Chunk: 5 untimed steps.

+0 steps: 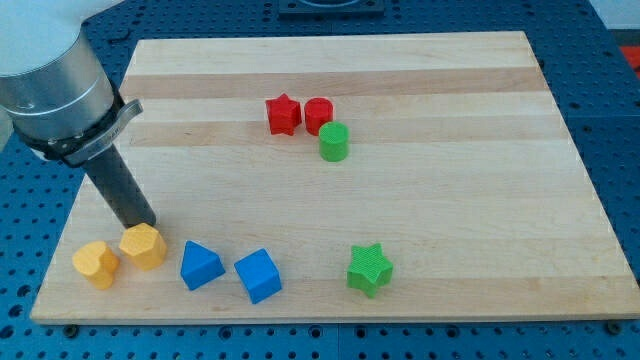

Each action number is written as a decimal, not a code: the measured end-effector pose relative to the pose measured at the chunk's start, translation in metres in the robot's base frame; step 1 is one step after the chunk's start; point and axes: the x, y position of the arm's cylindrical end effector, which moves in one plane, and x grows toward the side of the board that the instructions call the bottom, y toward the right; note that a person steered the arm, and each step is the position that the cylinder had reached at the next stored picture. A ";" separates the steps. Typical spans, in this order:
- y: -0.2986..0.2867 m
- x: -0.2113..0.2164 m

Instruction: Move the yellow hexagon down

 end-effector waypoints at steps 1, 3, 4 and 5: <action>0.001 0.000; 0.001 0.022; 0.001 0.021; -0.005 0.005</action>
